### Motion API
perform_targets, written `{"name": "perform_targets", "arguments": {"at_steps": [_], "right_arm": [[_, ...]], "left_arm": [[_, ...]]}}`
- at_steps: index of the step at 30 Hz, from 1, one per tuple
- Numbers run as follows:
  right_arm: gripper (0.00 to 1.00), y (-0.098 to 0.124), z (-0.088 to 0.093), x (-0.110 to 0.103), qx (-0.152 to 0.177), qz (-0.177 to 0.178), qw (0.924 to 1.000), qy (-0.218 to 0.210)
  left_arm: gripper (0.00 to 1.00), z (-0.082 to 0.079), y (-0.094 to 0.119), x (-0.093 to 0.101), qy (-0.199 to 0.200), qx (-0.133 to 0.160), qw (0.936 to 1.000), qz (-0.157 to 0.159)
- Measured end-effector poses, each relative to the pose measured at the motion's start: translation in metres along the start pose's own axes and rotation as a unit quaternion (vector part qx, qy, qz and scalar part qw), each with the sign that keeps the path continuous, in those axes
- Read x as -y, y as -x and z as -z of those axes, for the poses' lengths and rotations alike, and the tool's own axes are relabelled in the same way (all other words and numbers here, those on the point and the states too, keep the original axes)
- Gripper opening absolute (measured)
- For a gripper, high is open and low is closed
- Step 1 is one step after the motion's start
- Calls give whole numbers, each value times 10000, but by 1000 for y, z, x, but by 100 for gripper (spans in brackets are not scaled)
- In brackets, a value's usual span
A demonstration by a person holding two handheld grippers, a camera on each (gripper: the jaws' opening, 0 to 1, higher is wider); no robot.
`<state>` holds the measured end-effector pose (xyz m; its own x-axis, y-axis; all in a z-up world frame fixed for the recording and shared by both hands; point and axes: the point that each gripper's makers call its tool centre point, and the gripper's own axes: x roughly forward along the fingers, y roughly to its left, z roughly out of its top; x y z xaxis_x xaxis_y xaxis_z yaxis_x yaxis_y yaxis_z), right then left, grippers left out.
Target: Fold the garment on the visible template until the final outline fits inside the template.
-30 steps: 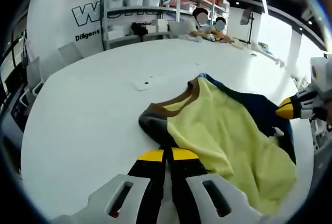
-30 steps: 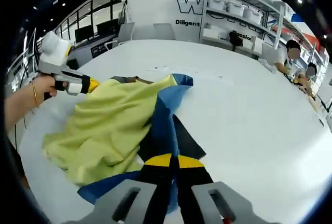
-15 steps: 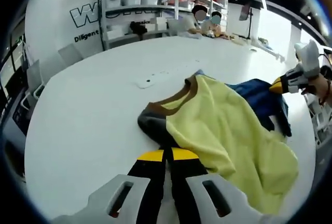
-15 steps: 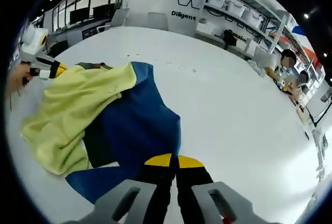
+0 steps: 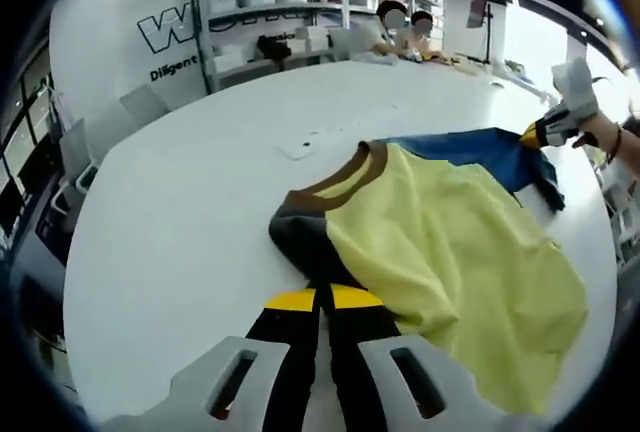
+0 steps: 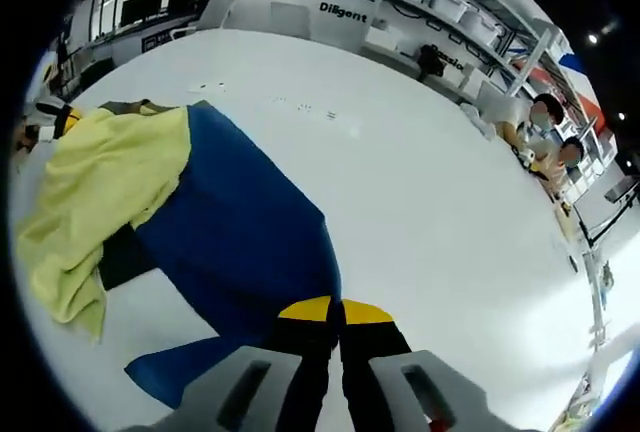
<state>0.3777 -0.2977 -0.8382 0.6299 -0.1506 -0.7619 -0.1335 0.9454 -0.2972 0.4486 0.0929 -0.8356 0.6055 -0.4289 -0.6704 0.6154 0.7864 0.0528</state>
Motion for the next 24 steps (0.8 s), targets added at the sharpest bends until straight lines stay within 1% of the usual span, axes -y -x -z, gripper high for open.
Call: {"name": "perform_targets", "arguments": {"at_steps": [2,5,6,7,10,12,15,16,19,24], "right_arm": [[0,-4,2,6,-69,8,10000,52],[0,-7,2,13,-96,49,9999,106],[0,-7,3,15,-115,61,9999,90],[0,-8,3,18,-117,73,9999,96],[0,-10,4,20,-138,67,9999,66],[0,-11,5,21,-165,68,9998,67],[0,-15,6,23,-200,39,9998,37],[0,-16,6,25,-212,56,9998,36],[0,-19,5,32,-249,112,9996,29],[0,-21,5,39,-282,138,9995,20]], "left_arm": [[0,0,0,-2,0,-6,10000,-33],[0,0,3,-11,-141,-11,9996,-225],[0,0,4,-13,-153,-18,9996,-241],[0,0,5,-18,-116,-3,9995,-293],[0,2,7,-23,-78,-11,9993,-358],[0,5,8,-31,-93,-67,9989,-454],[0,8,11,-36,41,-118,9985,-538],[0,10,13,-39,84,-148,9980,-612],[0,13,16,-45,5,-232,9967,-775],[0,16,19,-54,116,-193,9963,-834]]}}
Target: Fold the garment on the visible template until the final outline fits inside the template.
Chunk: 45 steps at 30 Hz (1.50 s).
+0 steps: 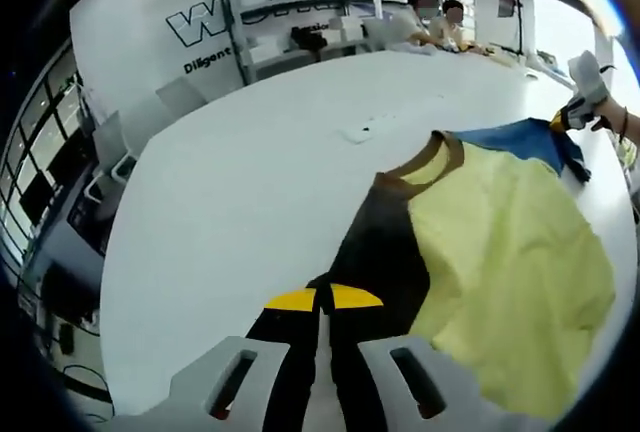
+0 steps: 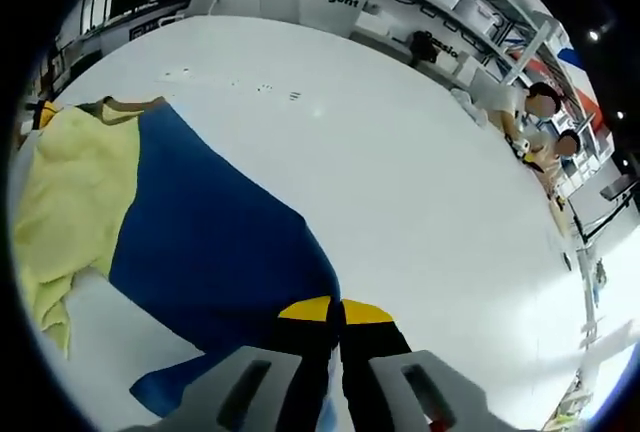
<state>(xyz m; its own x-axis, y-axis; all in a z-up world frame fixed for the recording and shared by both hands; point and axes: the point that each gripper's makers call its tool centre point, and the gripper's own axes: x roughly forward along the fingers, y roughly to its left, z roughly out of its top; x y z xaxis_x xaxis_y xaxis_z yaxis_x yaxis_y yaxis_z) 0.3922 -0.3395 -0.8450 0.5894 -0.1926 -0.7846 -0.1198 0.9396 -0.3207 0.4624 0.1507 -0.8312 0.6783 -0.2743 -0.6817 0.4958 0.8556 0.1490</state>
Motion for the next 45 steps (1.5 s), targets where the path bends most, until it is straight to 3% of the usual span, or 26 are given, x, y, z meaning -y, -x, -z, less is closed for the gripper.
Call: {"name": "perform_targets", "arguments": {"at_steps": [7,14,19,22,24,26,29,31,34,37,38,45], "right_arm": [[0,-7,1,1,-67,-115,9999,-44],[0,-9,-3,3,-60,-140,9998,-87],[0,-12,-5,-1,-17,-223,9997,-122],[0,-9,-16,-15,335,-535,9969,-467],[7,-3,-19,-18,463,-552,9960,-538],[17,1,-23,-22,575,-583,9945,-656],[25,13,-32,-40,836,-807,9905,-739],[33,20,-39,-50,1017,-923,9872,-805],[48,34,-45,-82,1148,-1360,9790,-994],[57,44,-48,-112,1161,-1813,9715,-989],[60,47,-49,-117,1153,-1876,9701,-1020],[74,79,-55,-167,1255,-2543,9542,-950]], "left_arm": [[0,2,-4,-8,-58,-4,10000,-73],[0,3,-10,-13,187,27,9998,-104],[0,-3,-10,-14,42,145,9998,-114],[1,-5,-6,-12,72,262,9996,-21],[1,-7,-1,-13,170,398,9991,28],[1,-3,3,-16,279,334,9990,-55],[6,5,15,-21,6,253,9995,-202],[12,11,18,-23,26,181,9996,-220],[17,23,19,-24,156,63,9997,-203],[34,27,13,-14,694,24,9976,-33],[39,26,13,-16,592,21,9982,-51],[39,32,8,-9,769,-107,9970,55]]}}
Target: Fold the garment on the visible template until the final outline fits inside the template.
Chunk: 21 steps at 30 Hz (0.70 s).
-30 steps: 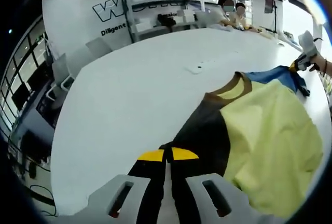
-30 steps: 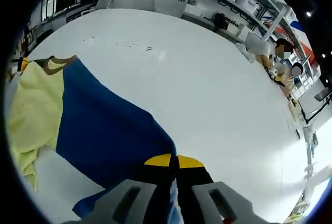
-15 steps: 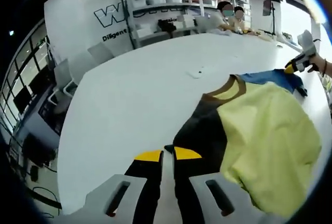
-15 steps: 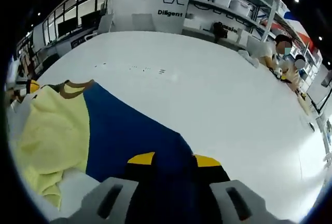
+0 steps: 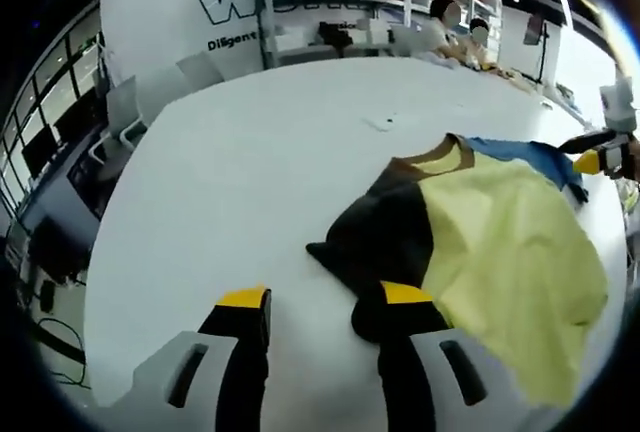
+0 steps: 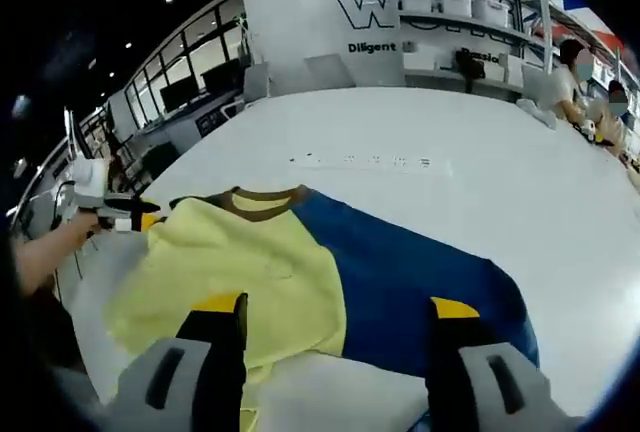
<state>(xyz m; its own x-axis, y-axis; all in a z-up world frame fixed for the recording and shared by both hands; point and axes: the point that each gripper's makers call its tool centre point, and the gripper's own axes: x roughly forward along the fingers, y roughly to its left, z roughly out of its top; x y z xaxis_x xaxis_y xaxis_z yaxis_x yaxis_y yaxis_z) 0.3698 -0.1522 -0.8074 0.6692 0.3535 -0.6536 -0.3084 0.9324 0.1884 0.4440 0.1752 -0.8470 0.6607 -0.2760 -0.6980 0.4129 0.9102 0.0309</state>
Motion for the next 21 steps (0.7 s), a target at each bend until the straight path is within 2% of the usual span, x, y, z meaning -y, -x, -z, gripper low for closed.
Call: {"name": "perform_targets", "arguments": {"at_steps": [6,15,21], "right_arm": [[82,3,16,-47,-109,-414,9988,242],[84,6,36,-86,-267,-856,9950,442],[84,7,60,-111,-490,-1110,9908,593]], "left_arm": [[34,0,-1,6,44,-18,9999,113],[30,-1,-1,11,146,-56,9995,272],[27,-3,-4,16,214,-49,9990,378]]}}
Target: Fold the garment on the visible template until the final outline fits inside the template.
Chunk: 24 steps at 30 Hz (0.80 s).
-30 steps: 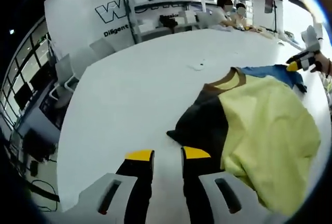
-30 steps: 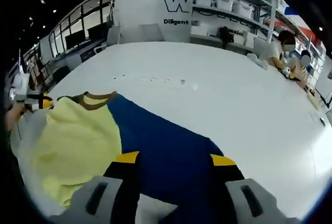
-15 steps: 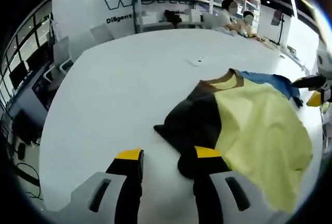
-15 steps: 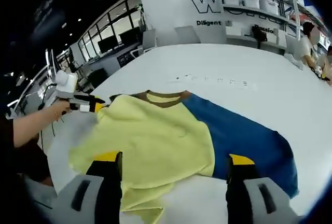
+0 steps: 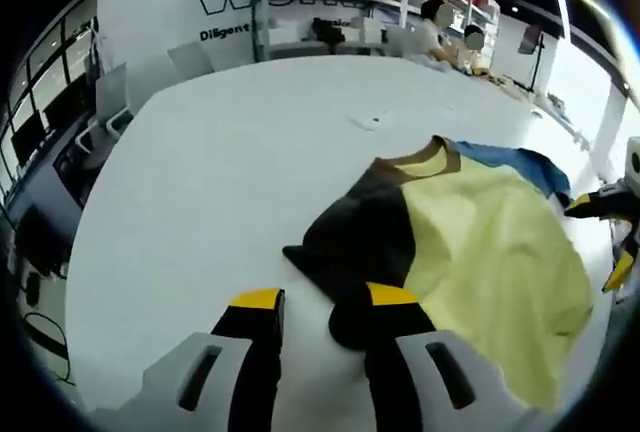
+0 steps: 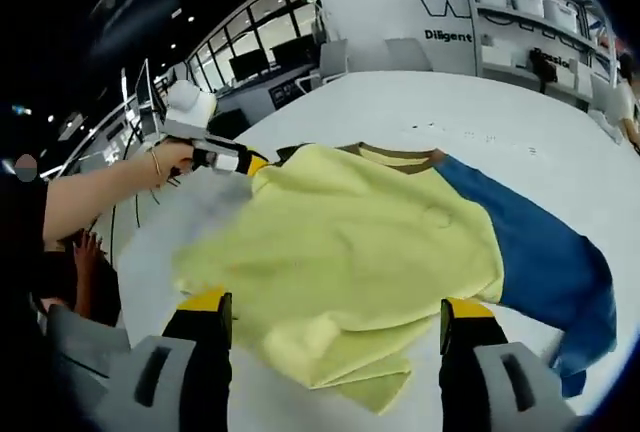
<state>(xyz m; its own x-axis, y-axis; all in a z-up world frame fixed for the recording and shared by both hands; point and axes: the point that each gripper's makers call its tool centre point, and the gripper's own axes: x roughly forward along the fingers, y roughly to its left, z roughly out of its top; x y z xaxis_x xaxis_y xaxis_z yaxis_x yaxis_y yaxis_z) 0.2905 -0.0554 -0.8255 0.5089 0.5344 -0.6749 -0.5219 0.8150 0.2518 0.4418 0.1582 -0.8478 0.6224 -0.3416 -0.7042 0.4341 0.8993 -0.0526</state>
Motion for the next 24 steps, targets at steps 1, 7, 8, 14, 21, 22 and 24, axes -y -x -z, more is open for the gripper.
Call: {"name": "perform_targets", "arguments": {"at_steps": [1,7,8,14,21,22,24], "right_arm": [[84,0,2,-3,-14,-29,10000,-16],[82,-2,15,-21,-106,-129,9998,55],[81,-2,16,-22,-103,-144,9998,48],[71,-6,23,-26,-116,-218,9997,29],[45,-11,33,-33,-195,-180,9991,337],[41,-12,34,-33,-180,-146,9990,371],[39,-13,35,-34,-173,-126,9990,398]], "left_arm": [[27,0,-1,2,73,-3,10000,53],[24,0,-4,6,167,-41,9997,144],[21,0,-5,8,182,-43,9996,190],[17,-2,-11,17,610,-23,9975,369],[13,-2,-13,15,607,-70,9977,293],[11,-2,-13,15,602,-76,9978,283],[7,0,-14,14,691,-108,9971,305]]}}
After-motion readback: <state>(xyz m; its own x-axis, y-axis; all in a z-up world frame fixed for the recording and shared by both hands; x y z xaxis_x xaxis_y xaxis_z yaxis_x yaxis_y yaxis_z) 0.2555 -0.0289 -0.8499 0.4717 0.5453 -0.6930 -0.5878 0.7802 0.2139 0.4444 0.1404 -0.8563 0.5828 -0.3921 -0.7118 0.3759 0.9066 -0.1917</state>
